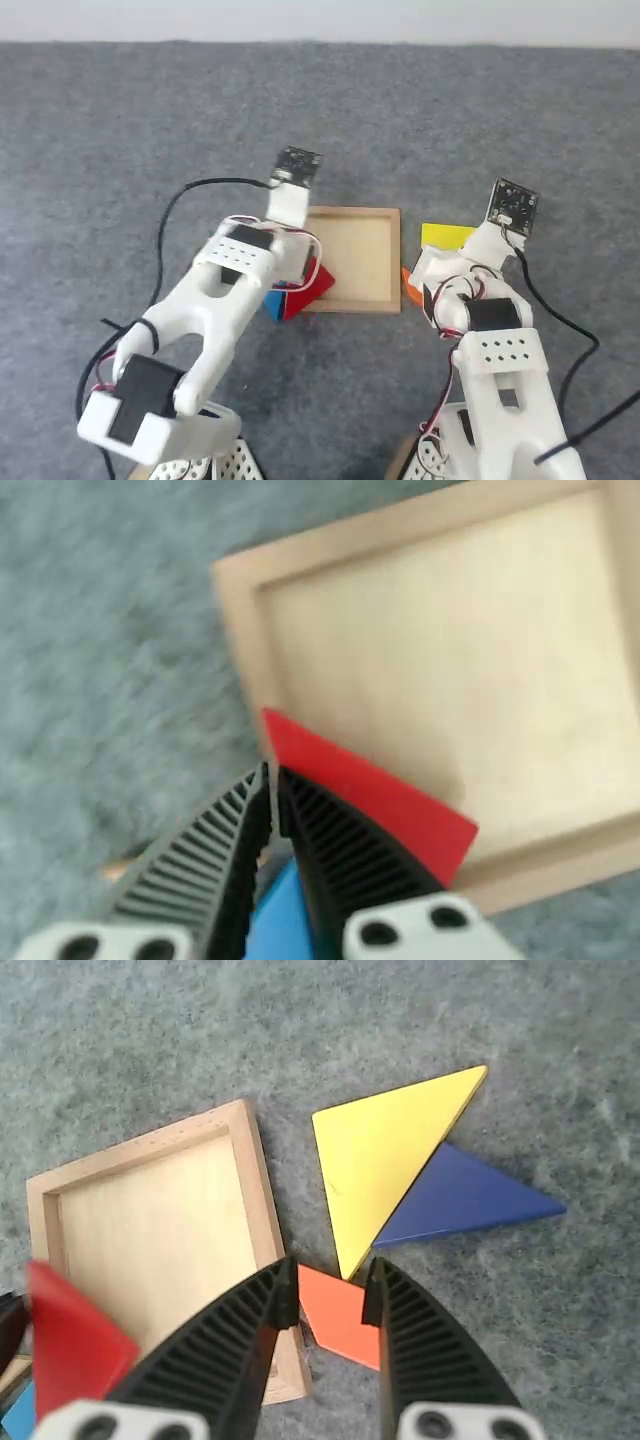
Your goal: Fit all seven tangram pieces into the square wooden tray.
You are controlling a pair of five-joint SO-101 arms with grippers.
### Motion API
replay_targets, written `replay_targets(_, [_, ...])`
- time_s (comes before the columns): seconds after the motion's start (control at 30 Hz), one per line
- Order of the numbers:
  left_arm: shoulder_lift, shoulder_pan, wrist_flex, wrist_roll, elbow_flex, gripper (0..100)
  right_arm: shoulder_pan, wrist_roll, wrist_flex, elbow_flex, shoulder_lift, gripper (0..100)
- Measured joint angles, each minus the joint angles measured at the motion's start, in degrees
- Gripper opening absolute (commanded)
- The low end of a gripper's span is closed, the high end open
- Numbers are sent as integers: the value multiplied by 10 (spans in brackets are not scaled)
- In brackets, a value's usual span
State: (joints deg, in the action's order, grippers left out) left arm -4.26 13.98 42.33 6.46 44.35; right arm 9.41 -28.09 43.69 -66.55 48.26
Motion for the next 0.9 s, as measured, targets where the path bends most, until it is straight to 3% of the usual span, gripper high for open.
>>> replay_targets(0.2, [0,25,-39,2,-15,11,12,2,-18,-24,0,122])
replay_targets(0.37, [-16,18,12,4,-17,11,14,4,-49,-38,0,121])
replay_targets(0.5, [-123,27,40,2,44,11,14,7,-52,-38,0,111])
replay_targets(0.6, [-229,49,26,-25,127,10,16,25,-52,-38,0,7])
replay_targets(0.67, [-270,60,24,-46,154,10,15,30,-57,-38,0,20])
replay_targets(0.9, [-184,74,23,-71,125,10,14,47,-74,-38,0,8])
